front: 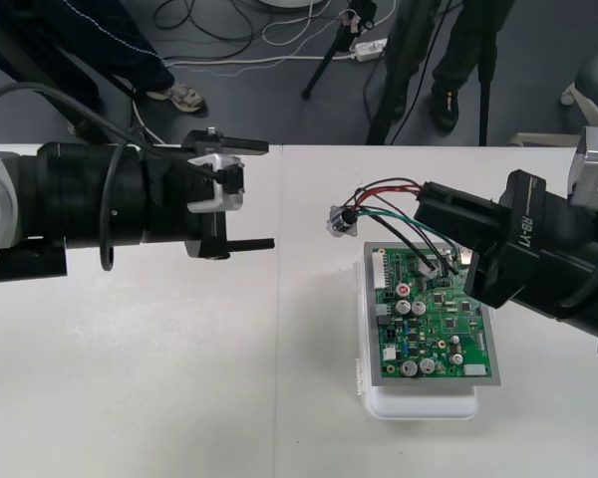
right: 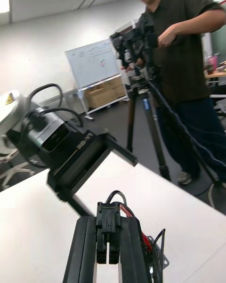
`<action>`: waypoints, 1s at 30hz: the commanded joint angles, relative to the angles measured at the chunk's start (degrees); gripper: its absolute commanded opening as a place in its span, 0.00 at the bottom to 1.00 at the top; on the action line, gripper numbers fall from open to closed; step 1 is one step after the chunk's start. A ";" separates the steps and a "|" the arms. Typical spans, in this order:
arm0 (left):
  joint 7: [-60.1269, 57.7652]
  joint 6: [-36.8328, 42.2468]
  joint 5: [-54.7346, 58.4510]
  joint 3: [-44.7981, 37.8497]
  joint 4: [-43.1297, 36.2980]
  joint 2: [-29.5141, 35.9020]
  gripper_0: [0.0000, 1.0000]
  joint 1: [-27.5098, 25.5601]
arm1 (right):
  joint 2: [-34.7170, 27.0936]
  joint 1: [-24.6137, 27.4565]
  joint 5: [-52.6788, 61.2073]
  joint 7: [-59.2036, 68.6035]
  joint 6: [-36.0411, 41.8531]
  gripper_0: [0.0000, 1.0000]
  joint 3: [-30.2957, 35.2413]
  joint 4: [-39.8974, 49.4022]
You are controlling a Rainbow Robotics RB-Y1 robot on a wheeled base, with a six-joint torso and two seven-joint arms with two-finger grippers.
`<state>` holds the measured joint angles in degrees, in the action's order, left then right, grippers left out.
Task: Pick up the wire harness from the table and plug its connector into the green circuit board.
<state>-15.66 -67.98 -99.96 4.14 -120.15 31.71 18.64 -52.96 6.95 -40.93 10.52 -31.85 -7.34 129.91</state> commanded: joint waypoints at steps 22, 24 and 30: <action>-9.83 10.59 36.06 -2.65 -1.40 19.80 1.00 -7.57 | 6.29 -8.53 -10.13 16.73 -39.87 0.00 16.83 -9.24; -10.27 11.56 38.87 -1.42 -1.40 20.50 1.00 -7.83 | 7.96 -9.58 -11.71 18.40 -41.27 0.00 17.18 -9.24; -10.62 14.99 45.11 3.50 -1.40 21.20 1.00 -7.92 | 10.86 -10.90 -12.94 20.77 -42.94 0.00 17.18 -9.33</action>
<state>-22.27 -58.46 -57.53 4.46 -120.16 50.61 11.37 -43.89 -2.02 -53.69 28.97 -74.35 7.86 120.20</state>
